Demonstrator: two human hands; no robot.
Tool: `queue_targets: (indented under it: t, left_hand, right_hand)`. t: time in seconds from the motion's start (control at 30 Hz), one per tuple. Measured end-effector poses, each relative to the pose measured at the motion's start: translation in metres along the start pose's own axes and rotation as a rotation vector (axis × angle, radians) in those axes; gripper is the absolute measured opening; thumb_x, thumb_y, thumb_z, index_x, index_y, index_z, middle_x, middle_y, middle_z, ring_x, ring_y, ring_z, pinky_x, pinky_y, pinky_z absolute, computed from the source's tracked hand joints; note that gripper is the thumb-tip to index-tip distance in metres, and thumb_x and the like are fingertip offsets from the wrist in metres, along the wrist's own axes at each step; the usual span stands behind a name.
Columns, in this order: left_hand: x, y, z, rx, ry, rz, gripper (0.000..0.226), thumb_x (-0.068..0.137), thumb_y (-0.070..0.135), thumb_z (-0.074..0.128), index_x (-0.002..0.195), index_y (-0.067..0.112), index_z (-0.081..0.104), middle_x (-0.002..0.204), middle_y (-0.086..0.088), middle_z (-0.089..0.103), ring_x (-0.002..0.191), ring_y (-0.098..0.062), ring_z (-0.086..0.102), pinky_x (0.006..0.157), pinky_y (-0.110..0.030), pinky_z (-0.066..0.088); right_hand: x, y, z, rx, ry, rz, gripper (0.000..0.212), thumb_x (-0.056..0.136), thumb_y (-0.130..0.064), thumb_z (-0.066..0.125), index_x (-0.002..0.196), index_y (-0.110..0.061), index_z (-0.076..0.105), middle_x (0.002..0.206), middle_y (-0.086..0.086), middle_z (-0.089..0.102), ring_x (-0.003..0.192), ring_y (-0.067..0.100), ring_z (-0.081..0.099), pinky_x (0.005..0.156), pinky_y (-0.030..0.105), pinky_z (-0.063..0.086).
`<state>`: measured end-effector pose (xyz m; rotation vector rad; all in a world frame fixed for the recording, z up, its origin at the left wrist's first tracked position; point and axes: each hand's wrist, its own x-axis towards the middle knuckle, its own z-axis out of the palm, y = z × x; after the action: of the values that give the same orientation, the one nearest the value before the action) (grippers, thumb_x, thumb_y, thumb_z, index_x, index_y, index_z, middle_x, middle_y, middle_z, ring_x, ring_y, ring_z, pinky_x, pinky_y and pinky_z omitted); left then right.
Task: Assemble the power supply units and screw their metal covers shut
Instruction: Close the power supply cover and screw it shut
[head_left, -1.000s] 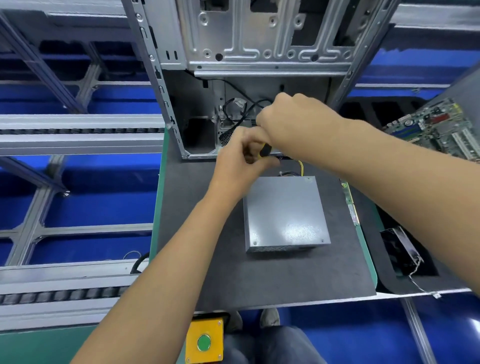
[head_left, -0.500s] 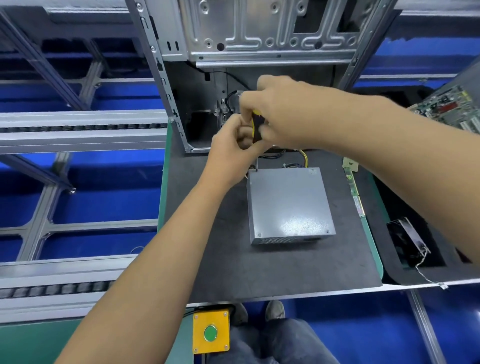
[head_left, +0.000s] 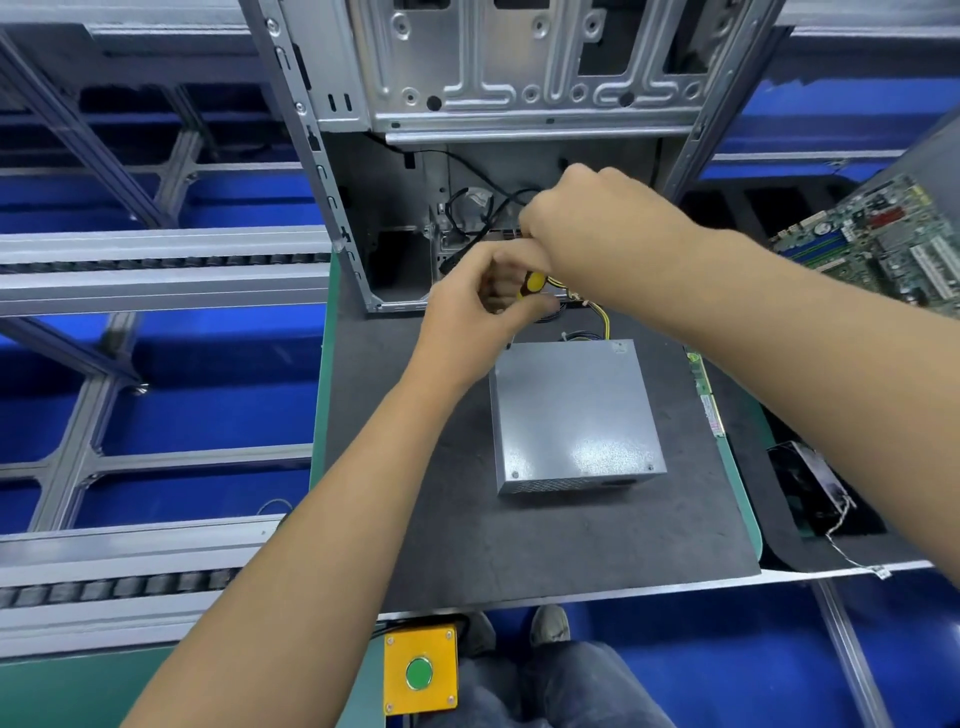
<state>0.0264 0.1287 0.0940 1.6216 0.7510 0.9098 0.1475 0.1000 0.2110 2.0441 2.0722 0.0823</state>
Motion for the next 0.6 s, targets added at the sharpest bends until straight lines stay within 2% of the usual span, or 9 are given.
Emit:
queue_targets:
  t: [0.07, 0.13, 0.17, 0.23, 0.3, 0.37, 0.47, 0.53, 0.6]
  left_hand:
    - [0.001, -0.001, 0.004, 0.053, 0.056, -0.019, 0.03, 0.074, 0.008, 0.084, 0.095, 0.013, 0.063, 0.083, 0.002, 0.063, 0.077, -0.018, 0.06, 0.073, -0.034, 0.055]
    - [0.004, -0.003, 0.002, 0.088, 0.087, -0.024, 0.021, 0.082, 0.008, 0.076, 0.092, 0.021, 0.063, 0.082, 0.007, 0.064, 0.072, -0.007, 0.058, 0.068, -0.024, 0.049]
    - [0.004, -0.005, 0.0, 0.088, 0.074, -0.024, 0.017, 0.087, 0.008, 0.071, 0.096, 0.021, 0.065, 0.083, 0.009, 0.065, 0.072, -0.002, 0.057, 0.069, -0.02, 0.047]
    - [0.002, -0.006, -0.004, 0.101, 0.013, -0.025, 0.018, 0.092, 0.011, 0.066, 0.107, 0.02, 0.069, 0.085, 0.006, 0.067, 0.072, -0.001, 0.055, 0.07, -0.015, 0.044]
    - [0.0, -0.005, -0.002, 0.097, -0.045, -0.018, 0.025, 0.086, 0.013, 0.074, 0.101, 0.032, 0.067, 0.08, 0.011, 0.062, 0.071, -0.006, 0.053, 0.068, -0.019, 0.046]
    - [0.001, -0.002, 0.003, 0.101, -0.008, -0.031, 0.037, 0.074, 0.012, 0.084, 0.093, 0.034, 0.061, 0.079, 0.013, 0.058, 0.071, -0.012, 0.057, 0.068, -0.028, 0.053]
    - [0.004, -0.005, 0.002, 0.133, 0.076, -0.075, 0.035, 0.077, 0.016, 0.081, 0.092, 0.028, 0.052, 0.075, 0.009, 0.06, 0.064, -0.014, 0.057, 0.06, -0.029, 0.051]
    - [0.001, -0.008, -0.003, 0.063, 0.016, -0.09, 0.024, 0.085, 0.017, 0.073, 0.099, 0.02, 0.055, 0.084, -0.005, 0.066, 0.076, -0.027, 0.061, 0.07, -0.041, 0.054]
    - [-0.003, -0.006, -0.007, 0.056, -0.07, -0.051, 0.015, 0.087, 0.02, 0.065, 0.099, 0.029, 0.061, 0.09, -0.014, 0.064, 0.084, -0.036, 0.059, 0.075, -0.047, 0.05]
  right_hand:
    - [-0.002, 0.0, 0.002, 0.096, -0.072, 0.041, 0.018, 0.101, -0.032, 0.048, 0.104, -0.014, 0.051, 0.078, 0.005, 0.034, 0.076, 0.03, 0.042, 0.064, 0.038, 0.035]
    - [-0.003, 0.002, 0.004, 0.233, -0.161, -0.045, 0.029, 0.097, -0.037, 0.054, 0.121, -0.021, 0.048, 0.104, 0.007, 0.045, 0.092, 0.035, 0.05, 0.075, 0.043, 0.044]
    - [-0.004, 0.004, 0.005, 0.25, -0.152, -0.091, 0.027, 0.097, -0.031, 0.055, 0.122, -0.023, 0.05, 0.115, 0.007, 0.044, 0.098, 0.036, 0.052, 0.081, 0.046, 0.047]
    - [-0.003, 0.007, 0.005, 0.232, -0.074, -0.08, 0.019, 0.099, -0.023, 0.051, 0.116, -0.022, 0.056, 0.109, 0.007, 0.045, 0.099, 0.035, 0.053, 0.08, 0.046, 0.05]
    - [-0.002, 0.006, 0.005, 0.137, -0.014, -0.017, 0.017, 0.102, -0.026, 0.047, 0.111, -0.016, 0.057, 0.085, 0.006, 0.038, 0.084, 0.032, 0.046, 0.064, 0.038, 0.042]
    - [-0.002, 0.0, 0.003, 0.02, 0.023, 0.011, 0.014, 0.102, -0.026, 0.049, 0.101, -0.012, 0.052, 0.073, 0.003, 0.028, 0.074, 0.028, 0.039, 0.06, 0.036, 0.033]
    - [-0.001, -0.002, 0.001, 0.247, -0.063, -0.075, 0.019, 0.097, -0.03, 0.058, 0.111, -0.02, 0.052, 0.092, 0.001, 0.039, 0.088, 0.029, 0.048, 0.072, 0.04, 0.04]
    - [0.0, -0.002, -0.003, 0.333, -0.121, -0.139, 0.025, 0.094, -0.026, 0.061, 0.119, -0.027, 0.056, 0.106, -0.001, 0.041, 0.1, 0.028, 0.05, 0.084, 0.044, 0.048]
    - [0.002, -0.002, -0.002, 0.245, -0.082, -0.106, 0.016, 0.095, -0.026, 0.06, 0.111, -0.022, 0.058, 0.099, 0.002, 0.046, 0.094, 0.03, 0.05, 0.078, 0.045, 0.051]
